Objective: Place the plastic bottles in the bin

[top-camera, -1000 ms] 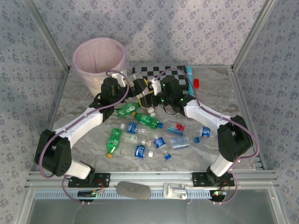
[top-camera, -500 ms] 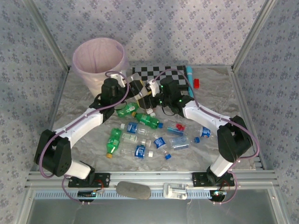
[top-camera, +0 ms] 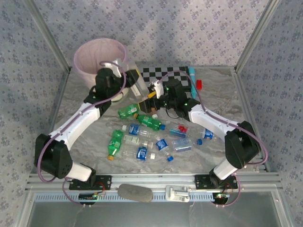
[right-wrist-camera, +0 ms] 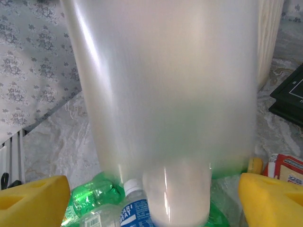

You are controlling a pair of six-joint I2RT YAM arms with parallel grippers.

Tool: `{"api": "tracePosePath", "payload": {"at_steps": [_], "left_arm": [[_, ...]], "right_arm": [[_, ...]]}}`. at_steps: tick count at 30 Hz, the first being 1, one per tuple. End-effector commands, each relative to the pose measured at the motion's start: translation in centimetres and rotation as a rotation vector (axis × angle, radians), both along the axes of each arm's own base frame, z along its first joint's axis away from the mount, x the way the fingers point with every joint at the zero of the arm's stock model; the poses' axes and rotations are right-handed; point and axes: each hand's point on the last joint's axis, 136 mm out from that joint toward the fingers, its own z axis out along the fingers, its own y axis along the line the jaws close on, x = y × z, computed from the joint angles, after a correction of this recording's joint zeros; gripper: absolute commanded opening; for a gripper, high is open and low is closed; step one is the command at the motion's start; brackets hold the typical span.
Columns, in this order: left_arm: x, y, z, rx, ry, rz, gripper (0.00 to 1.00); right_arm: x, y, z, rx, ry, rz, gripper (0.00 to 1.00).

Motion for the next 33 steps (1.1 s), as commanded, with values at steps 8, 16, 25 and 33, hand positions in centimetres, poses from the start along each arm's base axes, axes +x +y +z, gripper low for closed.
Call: {"api": "tracePosePath", "payload": {"at_steps": [8, 16, 25, 33], "left_arm": [[2.2, 5.1, 11.5, 0.214, -0.304, 0.145, 0.37], [3.0, 12.6, 15.7, 0.401, -0.415, 0.385, 0.38], [4.5, 18.6, 16.0, 0.502, -0.444, 0.598, 0.38], [7.6, 19.1, 10.9, 0.555, -0.324, 0.578, 0.40]], "right_arm": [[1.2, -2.7, 0.0, 0.016, 0.006, -0.102, 1.00], [2.5, -4.6, -1.7, -0.038, 0.039, -0.205, 1.00], [2.8, -5.4, -2.4, -0.047, 0.064, -0.232, 1.00], [2.6, -6.1, -2.5, -0.060, 0.067, -0.256, 1.00]]}}
